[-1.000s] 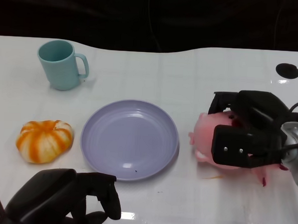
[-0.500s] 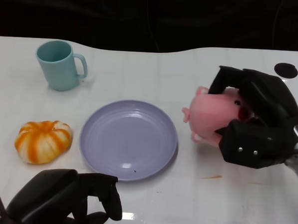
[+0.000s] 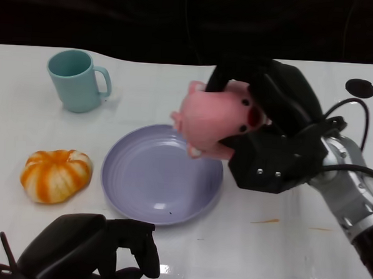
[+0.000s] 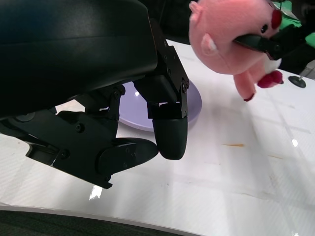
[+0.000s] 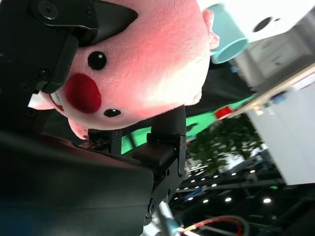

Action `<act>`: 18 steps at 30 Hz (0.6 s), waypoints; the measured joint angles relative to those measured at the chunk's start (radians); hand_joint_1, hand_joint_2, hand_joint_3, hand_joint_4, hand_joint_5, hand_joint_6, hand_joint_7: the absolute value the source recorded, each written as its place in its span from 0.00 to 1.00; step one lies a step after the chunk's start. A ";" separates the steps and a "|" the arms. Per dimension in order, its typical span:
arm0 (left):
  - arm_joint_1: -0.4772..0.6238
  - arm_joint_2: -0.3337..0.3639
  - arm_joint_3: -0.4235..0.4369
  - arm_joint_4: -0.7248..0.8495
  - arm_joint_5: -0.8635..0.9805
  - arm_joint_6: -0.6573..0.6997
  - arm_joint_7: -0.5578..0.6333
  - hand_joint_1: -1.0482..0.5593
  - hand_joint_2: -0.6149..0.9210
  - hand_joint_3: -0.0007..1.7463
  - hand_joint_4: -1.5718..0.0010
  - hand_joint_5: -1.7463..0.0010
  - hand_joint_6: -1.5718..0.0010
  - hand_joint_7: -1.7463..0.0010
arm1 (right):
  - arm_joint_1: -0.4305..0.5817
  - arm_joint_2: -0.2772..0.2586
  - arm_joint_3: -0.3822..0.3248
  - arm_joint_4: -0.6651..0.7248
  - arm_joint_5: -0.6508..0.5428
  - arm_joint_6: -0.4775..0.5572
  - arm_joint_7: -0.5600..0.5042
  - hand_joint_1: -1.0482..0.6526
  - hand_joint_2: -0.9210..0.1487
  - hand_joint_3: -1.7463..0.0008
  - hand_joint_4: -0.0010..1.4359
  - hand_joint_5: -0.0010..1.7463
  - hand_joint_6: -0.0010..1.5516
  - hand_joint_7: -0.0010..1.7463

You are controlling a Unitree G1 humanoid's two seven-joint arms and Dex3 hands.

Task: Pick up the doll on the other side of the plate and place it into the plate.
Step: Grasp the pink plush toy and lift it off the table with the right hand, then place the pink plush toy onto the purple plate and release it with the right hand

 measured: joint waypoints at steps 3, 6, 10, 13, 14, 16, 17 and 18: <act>0.000 -0.003 -0.003 0.000 0.012 0.001 0.000 0.52 0.87 0.39 0.53 0.18 0.51 0.38 | -0.015 0.020 0.022 0.001 -0.017 0.002 0.001 0.50 0.69 0.10 0.70 1.00 0.50 1.00; -0.009 -0.011 -0.009 0.000 0.024 0.001 0.000 0.52 0.87 0.39 0.53 0.18 0.51 0.38 | -0.047 0.058 0.035 0.002 -0.019 0.029 0.023 0.50 0.70 0.14 0.67 1.00 0.48 1.00; -0.013 -0.020 -0.013 0.000 0.028 0.001 0.000 0.53 0.87 0.38 0.53 0.19 0.50 0.39 | -0.083 0.093 0.064 0.009 -0.036 0.059 0.042 0.50 0.68 0.17 0.65 1.00 0.46 1.00; -0.014 -0.022 -0.017 0.000 0.032 0.001 0.000 0.53 0.87 0.38 0.52 0.20 0.50 0.40 | -0.101 0.118 0.074 0.032 -0.037 0.077 0.049 0.50 0.68 0.18 0.68 1.00 0.47 1.00; -0.014 -0.023 -0.018 0.000 0.033 0.001 0.000 0.53 0.87 0.38 0.52 0.20 0.50 0.39 | -0.105 0.125 0.075 0.042 -0.037 0.078 0.049 0.49 0.68 0.18 0.69 1.00 0.47 1.00; -0.015 -0.024 -0.021 0.001 0.035 0.000 0.000 0.53 0.87 0.39 0.52 0.20 0.49 0.39 | -0.112 0.138 0.080 0.062 -0.037 0.081 0.049 0.49 0.69 0.18 0.69 1.00 0.47 1.00; -0.016 -0.025 -0.022 0.001 0.037 0.000 0.001 0.53 0.86 0.39 0.52 0.20 0.49 0.39 | -0.115 0.145 0.082 0.074 -0.037 0.082 0.049 0.49 0.69 0.18 0.69 1.00 0.48 0.97; -0.016 -0.025 -0.024 0.001 0.038 0.000 0.001 0.53 0.86 0.39 0.53 0.20 0.49 0.39 | -0.118 0.151 0.086 0.086 -0.037 0.084 0.049 0.48 0.69 0.18 0.68 1.00 0.51 0.87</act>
